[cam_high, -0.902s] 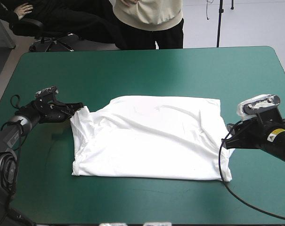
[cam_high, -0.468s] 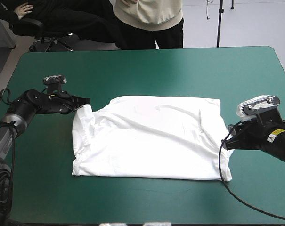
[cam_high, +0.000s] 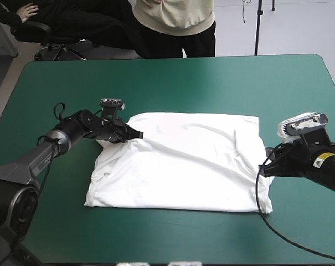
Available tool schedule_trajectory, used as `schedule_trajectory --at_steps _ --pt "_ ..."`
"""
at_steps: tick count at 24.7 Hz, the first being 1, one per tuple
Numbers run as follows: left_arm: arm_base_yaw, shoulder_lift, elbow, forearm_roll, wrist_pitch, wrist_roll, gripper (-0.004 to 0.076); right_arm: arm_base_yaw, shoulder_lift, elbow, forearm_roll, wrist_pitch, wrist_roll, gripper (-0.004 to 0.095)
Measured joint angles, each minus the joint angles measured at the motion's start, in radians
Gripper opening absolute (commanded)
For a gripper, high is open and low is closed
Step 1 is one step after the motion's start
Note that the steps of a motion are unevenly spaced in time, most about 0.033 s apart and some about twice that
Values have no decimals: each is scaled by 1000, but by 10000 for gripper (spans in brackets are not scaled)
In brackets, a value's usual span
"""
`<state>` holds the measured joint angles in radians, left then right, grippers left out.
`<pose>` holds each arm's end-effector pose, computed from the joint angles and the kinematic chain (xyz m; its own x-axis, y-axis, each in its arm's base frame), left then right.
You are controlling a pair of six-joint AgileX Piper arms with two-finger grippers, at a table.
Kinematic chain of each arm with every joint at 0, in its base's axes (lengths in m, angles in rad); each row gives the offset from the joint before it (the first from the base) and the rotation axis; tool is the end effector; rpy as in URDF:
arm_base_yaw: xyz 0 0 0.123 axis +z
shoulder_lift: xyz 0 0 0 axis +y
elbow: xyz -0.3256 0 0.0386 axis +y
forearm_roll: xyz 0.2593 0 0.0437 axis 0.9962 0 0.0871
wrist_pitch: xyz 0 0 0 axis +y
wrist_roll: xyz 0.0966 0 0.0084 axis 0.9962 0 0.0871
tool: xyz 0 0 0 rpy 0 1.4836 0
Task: Fold the cloth
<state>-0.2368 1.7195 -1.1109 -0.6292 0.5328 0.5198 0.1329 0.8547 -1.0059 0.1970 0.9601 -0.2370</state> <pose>0.3594 -0.1166 0.2507 -0.8148 0.1572 -0.5580 0.3565 0.8948 -0.2686 0.1343 0.0336 0.4136 -0.6122 -0.2041 -0.7639 -0.3287 0.9444 0.0112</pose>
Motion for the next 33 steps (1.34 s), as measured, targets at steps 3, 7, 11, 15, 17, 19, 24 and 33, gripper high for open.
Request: schedule_trajectory --at_steps 3,7,11,15,17,19,24,33 --pt "-2 31 0 1 -20 4 83 0 0 0 3 4 0 396" --pt "-2 35 -4 0 -18 15 332 0 0 0 5 6 0 468" --pt "-2 32 -33 -4 51 22 483 0 0 0 -6 6 3 496" --pt "-2 -26 -91 -3 149 25 481 0 0 0 -84 7 46 496" --pt "-2 -83 -126 2 183 29 481 0 0 0 -155 9 92 496" --pt "-2 -142 -165 23 220 29 481 0 0 0 -213 10 130 496" --pt "-2 -349 -218 87 288 22 481 0 83 53 -249 -17 188 496" --pt "-2 -421 -218 319 395 -147 481 -123 441 131 -171 -164 137 496"
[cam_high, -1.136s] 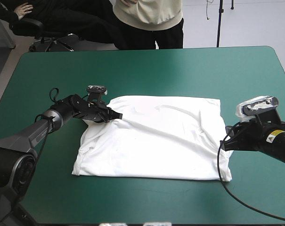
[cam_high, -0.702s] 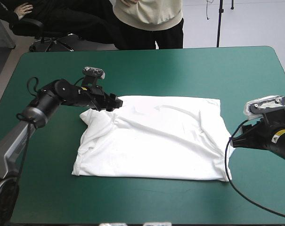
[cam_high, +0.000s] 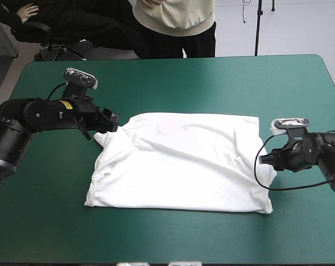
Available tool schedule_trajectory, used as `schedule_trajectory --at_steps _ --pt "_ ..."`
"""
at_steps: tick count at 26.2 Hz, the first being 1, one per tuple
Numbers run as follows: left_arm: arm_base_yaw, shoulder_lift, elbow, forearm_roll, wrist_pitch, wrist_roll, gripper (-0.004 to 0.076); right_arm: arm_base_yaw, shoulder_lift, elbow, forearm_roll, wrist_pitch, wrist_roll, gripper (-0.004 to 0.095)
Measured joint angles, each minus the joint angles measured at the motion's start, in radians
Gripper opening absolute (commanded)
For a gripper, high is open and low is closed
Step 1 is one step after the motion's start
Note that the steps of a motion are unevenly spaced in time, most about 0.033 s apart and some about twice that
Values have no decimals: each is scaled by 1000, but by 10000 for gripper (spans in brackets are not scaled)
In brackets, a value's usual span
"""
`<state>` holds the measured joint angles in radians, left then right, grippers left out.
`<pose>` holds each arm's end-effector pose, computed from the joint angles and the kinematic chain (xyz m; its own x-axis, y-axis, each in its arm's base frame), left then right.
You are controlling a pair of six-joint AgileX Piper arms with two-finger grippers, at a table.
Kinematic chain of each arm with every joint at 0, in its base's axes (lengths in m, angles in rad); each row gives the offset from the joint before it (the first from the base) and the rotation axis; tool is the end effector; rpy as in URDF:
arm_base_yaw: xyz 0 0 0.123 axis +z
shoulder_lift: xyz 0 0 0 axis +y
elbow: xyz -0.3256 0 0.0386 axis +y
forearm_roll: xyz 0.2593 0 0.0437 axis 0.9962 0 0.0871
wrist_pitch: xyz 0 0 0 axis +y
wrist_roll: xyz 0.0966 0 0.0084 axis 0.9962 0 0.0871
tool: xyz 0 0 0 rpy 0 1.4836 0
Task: Fold the cloth
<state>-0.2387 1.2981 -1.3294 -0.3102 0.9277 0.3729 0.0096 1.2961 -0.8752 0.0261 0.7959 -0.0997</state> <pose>0.2604 -0.0877 0.4322 -0.6035 0.3285 -0.7266 0.5155 0.8559 -0.0412 0.2447 0.0042 0.2931 -0.8997 -0.0900 -0.4271 -0.0911 0.9957 -0.0179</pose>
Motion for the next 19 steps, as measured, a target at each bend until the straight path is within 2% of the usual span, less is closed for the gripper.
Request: schedule_trajectory --at_steps 4,5,11,17,19 --pt "0 0 0 3 3 -1 481 -8 154 0 134 -9 -122 484" --pt "0 0 0 3 3 -1 481 -8 177 0 141 -15 -131 456" --pt "0 0 0 3 15 -7 474 -15 237 -16 120 -24 -150 116" --pt "0 0 0 5 36 -8 455 -18 242 -20 110 -25 -159 -17" --pt "0 0 0 11 38 -8 455 -18 242 -20 117 -24 -170 -17"
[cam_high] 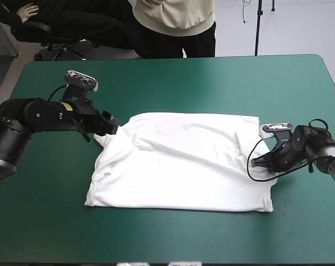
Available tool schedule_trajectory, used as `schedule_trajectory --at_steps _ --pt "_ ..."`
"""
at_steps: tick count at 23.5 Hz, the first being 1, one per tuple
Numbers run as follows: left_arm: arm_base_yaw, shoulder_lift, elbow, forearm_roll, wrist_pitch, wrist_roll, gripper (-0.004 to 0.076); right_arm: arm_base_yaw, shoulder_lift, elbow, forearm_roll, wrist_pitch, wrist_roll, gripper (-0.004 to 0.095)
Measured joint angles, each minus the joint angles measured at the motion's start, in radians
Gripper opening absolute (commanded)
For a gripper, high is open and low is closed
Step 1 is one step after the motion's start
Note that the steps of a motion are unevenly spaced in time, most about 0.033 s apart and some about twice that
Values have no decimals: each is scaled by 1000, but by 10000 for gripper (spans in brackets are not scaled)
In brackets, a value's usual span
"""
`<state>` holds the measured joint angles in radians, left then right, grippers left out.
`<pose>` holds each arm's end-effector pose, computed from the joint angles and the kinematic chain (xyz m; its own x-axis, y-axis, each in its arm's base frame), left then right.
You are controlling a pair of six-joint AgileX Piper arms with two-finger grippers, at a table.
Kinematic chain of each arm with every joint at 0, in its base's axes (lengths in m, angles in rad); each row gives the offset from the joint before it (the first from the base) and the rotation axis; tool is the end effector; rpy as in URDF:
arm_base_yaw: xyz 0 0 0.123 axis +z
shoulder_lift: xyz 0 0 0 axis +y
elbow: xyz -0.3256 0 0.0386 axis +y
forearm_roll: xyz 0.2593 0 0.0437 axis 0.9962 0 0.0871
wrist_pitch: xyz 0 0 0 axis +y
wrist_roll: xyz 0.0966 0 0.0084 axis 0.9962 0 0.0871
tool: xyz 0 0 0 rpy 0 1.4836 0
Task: Fold the cloth
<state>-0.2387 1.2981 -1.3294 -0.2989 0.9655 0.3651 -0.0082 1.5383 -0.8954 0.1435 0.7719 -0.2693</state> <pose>0.2578 -0.0869 0.4296 -0.6270 0.3427 -0.6996 0.5178 0.8543 -0.0456 0.2855 0.0073 0.2357 -0.9532 -0.1567 -0.2584 -0.1764 0.9828 0.0547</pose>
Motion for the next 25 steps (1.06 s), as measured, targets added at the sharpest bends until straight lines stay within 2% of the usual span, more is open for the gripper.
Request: schedule_trajectory --at_steps 5,8,12,14,20,25 --pt "0 0 0 45 2 -19 454 0 -32 9 -11 15 -1 -18" --pt "0 0 0 68 2 -23 454 1 -140 19 -15 58 2 -17" --pt "0 0 0 69 2 -43 454 4 -241 19 110 112 -83 -17" --pt "0 0 0 70 1 -51 454 43 -247 20 138 133 -107 -17" --pt "0 0 0 70 3 -64 454 243 -197 20 178 90 -102 -17" --pt "0 0 0 70 34 -65 454 322 -72 20 184 40 -97 16"
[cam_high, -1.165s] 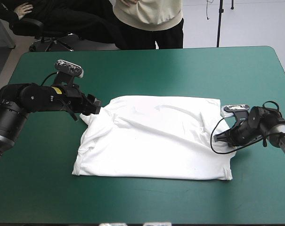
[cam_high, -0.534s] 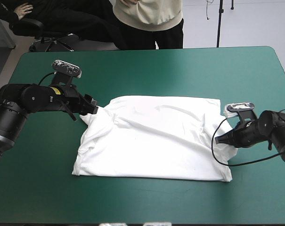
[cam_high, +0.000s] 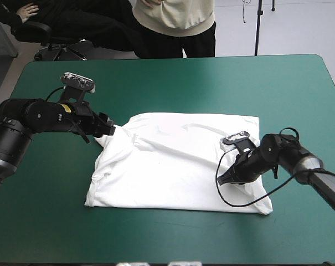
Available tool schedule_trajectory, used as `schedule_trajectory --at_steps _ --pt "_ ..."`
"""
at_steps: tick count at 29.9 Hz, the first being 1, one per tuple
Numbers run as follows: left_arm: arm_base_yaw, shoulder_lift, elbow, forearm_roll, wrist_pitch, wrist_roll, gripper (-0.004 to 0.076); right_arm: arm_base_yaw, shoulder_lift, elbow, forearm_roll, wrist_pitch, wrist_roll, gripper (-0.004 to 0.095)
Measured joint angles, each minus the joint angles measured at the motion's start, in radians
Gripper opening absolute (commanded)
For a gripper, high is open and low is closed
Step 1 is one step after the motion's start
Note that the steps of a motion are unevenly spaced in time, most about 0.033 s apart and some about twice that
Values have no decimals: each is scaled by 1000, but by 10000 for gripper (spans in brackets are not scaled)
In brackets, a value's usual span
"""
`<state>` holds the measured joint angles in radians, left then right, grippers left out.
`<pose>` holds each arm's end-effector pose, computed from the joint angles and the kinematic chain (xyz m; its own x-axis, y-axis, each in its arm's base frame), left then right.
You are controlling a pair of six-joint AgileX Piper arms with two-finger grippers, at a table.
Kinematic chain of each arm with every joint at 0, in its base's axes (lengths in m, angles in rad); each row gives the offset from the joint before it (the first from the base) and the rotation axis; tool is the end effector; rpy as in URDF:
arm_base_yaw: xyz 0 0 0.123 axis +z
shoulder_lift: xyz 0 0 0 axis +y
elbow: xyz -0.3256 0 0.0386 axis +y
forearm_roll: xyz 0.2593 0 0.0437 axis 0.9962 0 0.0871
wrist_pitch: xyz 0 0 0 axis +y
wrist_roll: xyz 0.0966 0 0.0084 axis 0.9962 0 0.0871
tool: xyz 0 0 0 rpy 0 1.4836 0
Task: Fold the cloth
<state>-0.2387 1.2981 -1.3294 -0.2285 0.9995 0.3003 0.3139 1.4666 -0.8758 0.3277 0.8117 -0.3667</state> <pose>0.2567 -0.0815 0.4260 -0.6694 0.3390 -0.6611 0.4756 0.8791 -0.0307 0.2503 0.1051 0.2522 -0.8554 -0.4172 -0.3070 -0.4834 0.8558 0.1841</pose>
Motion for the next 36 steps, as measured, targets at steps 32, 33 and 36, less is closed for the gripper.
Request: schedule_trajectory --at_steps 32,33,36 --pt "1 -205 681 94 -219 -322 454 18 -682 1 -207 201 238 577" --pt "1 -196 695 96 -233 -329 454 18 -683 1 -207 204 239 577" --pt "1 -165 738 96 -254 -340 453 18 -683 1 -209 214 247 577"
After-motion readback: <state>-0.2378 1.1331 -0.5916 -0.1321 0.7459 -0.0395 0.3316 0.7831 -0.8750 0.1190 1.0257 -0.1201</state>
